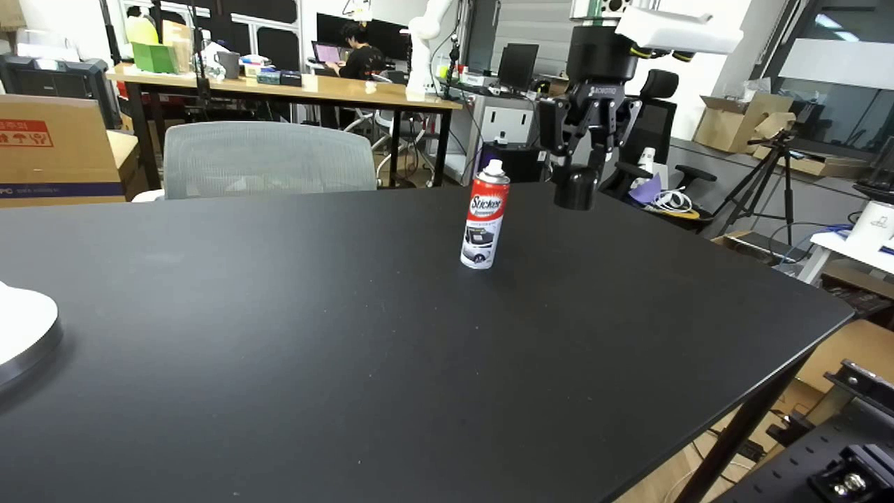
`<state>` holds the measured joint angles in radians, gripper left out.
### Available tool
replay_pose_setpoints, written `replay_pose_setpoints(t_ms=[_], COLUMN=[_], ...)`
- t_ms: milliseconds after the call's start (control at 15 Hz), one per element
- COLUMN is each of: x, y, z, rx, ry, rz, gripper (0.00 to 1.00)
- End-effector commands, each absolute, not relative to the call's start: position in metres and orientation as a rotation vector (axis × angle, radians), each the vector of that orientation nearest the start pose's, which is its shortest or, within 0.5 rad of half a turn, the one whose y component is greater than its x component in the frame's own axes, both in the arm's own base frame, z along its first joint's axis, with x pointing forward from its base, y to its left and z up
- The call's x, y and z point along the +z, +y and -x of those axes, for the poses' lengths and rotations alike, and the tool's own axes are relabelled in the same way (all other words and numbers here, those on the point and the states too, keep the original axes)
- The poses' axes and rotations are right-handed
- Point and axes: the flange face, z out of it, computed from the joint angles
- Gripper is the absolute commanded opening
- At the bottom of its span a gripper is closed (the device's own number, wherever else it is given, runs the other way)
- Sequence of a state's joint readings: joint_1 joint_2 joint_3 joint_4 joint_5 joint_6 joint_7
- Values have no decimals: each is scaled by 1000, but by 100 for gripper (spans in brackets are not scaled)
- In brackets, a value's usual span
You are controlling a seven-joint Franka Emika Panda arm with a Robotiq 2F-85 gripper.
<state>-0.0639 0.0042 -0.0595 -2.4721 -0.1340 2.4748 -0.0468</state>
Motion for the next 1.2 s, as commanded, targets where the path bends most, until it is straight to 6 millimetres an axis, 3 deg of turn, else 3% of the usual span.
replay_pose_setpoints(t_ms=[0,400,1133], x=[287,234,171], y=[-57,-65,-73], z=[-473,-489,-516], rx=[-3,67,-149], ry=[-60,-114,-87], rz=[3244,3192,3176], gripper=[32,32,32])
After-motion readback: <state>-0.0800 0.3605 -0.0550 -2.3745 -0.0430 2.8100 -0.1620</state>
